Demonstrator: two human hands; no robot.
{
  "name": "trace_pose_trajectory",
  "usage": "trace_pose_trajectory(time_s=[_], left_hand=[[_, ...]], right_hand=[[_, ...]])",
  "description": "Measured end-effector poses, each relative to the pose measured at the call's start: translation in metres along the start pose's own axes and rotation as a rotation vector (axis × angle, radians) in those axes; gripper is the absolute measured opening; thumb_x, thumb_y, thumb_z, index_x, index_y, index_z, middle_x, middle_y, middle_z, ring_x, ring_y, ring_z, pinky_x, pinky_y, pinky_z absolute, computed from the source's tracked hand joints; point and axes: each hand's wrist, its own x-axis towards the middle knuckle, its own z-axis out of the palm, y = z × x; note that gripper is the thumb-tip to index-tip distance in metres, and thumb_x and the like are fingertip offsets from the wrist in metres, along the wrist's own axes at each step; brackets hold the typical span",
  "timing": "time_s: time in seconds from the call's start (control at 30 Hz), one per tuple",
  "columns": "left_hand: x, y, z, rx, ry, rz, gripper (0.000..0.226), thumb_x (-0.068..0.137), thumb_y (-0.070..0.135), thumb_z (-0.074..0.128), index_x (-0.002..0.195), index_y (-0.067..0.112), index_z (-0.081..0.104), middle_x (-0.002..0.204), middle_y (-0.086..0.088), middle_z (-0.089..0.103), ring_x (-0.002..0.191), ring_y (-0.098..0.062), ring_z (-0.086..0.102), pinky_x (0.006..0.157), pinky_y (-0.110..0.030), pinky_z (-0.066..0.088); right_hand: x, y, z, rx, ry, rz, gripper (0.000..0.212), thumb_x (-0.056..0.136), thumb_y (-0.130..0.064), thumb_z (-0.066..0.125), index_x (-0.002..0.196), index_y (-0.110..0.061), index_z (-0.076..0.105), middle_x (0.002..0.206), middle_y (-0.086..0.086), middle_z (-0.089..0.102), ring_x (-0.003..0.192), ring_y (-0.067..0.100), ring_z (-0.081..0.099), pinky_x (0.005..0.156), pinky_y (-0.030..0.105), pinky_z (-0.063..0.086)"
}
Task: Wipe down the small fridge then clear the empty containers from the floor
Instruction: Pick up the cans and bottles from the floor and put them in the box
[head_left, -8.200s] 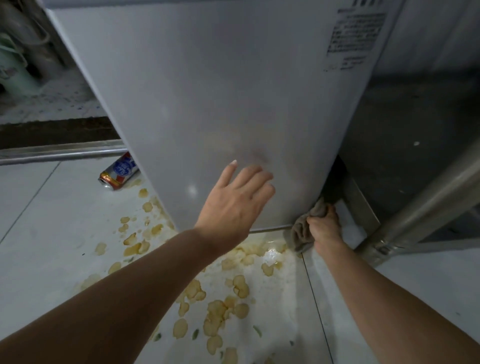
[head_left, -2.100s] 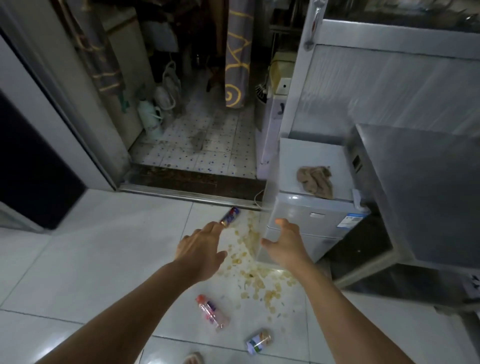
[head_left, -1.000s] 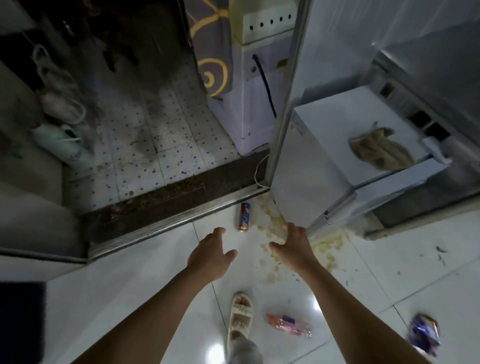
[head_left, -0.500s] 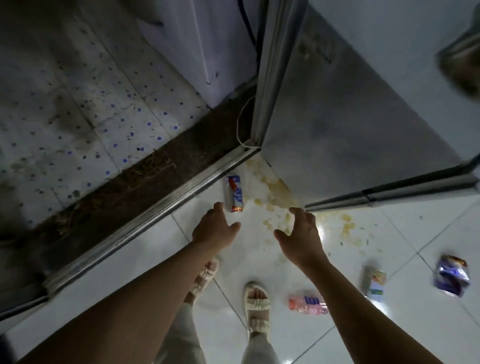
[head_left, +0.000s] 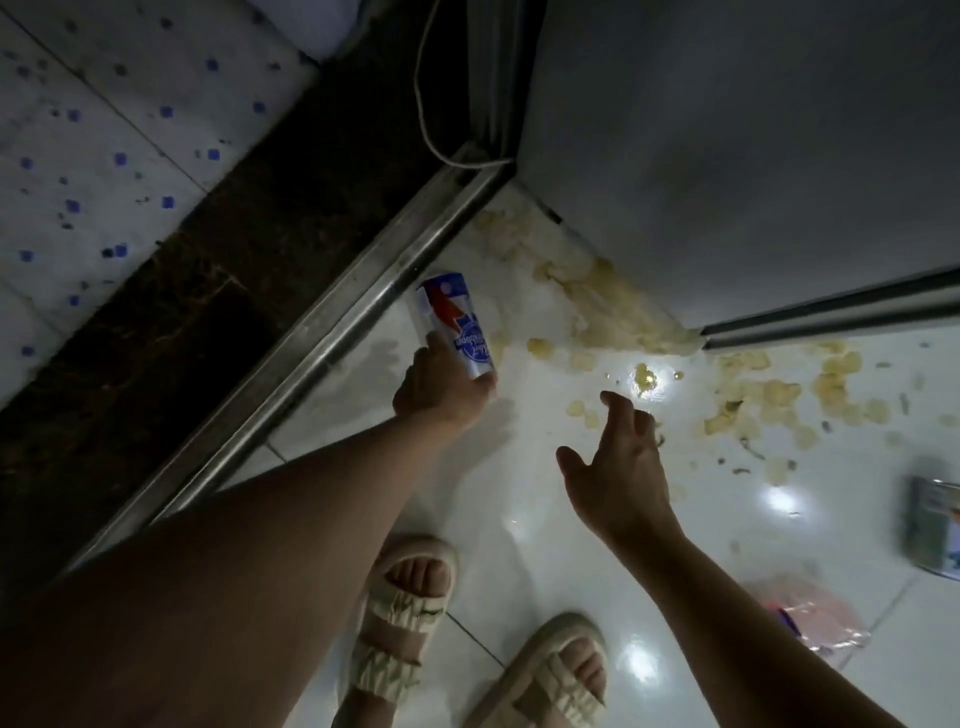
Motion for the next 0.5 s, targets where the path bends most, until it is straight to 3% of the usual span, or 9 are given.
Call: trace_pose_trajectory(time_s=[0.17, 0.27, 0.37, 0.5], left_hand=[[0.062, -0.015, 0.051, -0.136, 0.084, -0.089, 0.093, 0.077, 0.043, 0.069, 0.143, 0.009, 0.013, 0.138, -0.019, 0.042, 0.119, -0.037, 0.050, 0.096, -0.048, 0.047], [0.082, -0.023, 0.073, -0.160, 0.129, -0.101, 0.095, 0.078, 0.041, 0.070, 0.143, 0.007, 0.011, 0.141, -0.021, 0.037, 0.122, -0.037, 0.047, 0.098, -0.042, 0.046], [0.086, -0.026, 0.086, -0.195, 0.177, -0.032, 0.089, 0.078, 0.034, 0.072, 0.140, 0.006, 0.016, 0.136, -0.021, 0.042, 0.116, -0.035, 0.052, 0.085, -0.033, 0.045], [0.067, -0.023, 0.084, -0.160, 0.146, -0.037, 0.085, 0.077, 0.030, 0.074, 0.138, 0.007, 0.018, 0.135, -0.021, 0.044, 0.113, -0.036, 0.054, 0.083, -0.034, 0.046]], right_hand=[[0.037, 0.036, 0.048, 0.037, 0.032, -0.015, 0.069, 0.086, -0.019, 0.062, 0.143, -0.015, 0.022, 0.141, 0.012, 0.033, 0.123, 0.028, 0.043, 0.095, 0.033, 0.040], [0.051, 0.051, 0.068, 0.068, 0.055, 0.003, 0.070, 0.086, -0.019, 0.061, 0.143, -0.016, 0.021, 0.140, 0.011, 0.033, 0.121, 0.028, 0.045, 0.094, 0.035, 0.042], [0.054, 0.061, 0.082, 0.091, 0.080, 0.011, 0.070, 0.087, -0.020, 0.060, 0.144, -0.017, 0.019, 0.142, 0.009, 0.031, 0.127, 0.027, 0.039, 0.097, 0.035, 0.041], [0.038, 0.066, 0.080, 0.082, 0.100, 0.038, 0.071, 0.088, -0.022, 0.060, 0.145, -0.016, 0.018, 0.145, 0.009, 0.029, 0.129, 0.026, 0.037, 0.098, 0.033, 0.040]])
